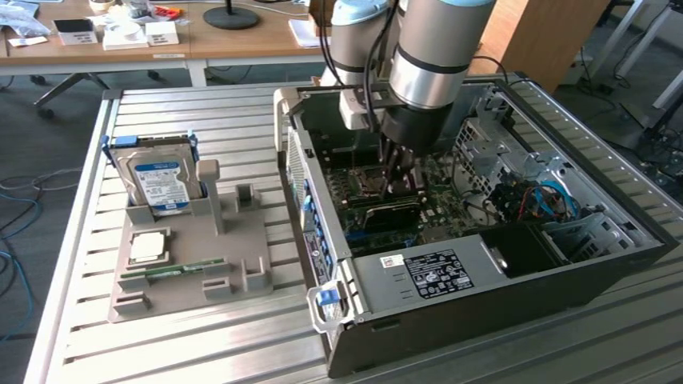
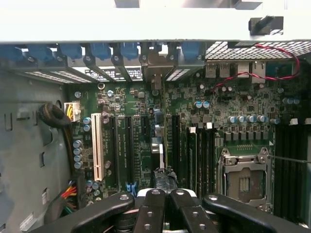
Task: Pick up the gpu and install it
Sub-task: 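Press down on the gpu until it lock into place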
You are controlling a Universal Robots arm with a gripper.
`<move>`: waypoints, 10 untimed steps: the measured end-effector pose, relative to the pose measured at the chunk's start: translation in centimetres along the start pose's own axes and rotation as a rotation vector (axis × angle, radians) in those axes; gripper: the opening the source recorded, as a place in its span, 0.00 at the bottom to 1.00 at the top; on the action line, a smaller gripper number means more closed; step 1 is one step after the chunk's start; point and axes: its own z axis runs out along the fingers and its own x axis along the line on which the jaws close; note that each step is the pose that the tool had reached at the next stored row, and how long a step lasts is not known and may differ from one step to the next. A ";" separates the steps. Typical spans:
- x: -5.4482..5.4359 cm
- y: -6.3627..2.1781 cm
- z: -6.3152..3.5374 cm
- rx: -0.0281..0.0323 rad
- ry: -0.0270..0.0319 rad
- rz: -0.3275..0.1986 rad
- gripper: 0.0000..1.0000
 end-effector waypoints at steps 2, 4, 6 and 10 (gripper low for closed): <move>0.0 0.00 0.11 -0.0001 -0.0004 0.000 0.11; 0.0 0.00 0.13 -0.0002 -0.0003 0.000 0.11; 0.0 -0.01 0.46 0.0000 -0.0006 0.000 0.11; 0.0 -0.01 0.82 -0.0001 -0.0005 0.000 0.11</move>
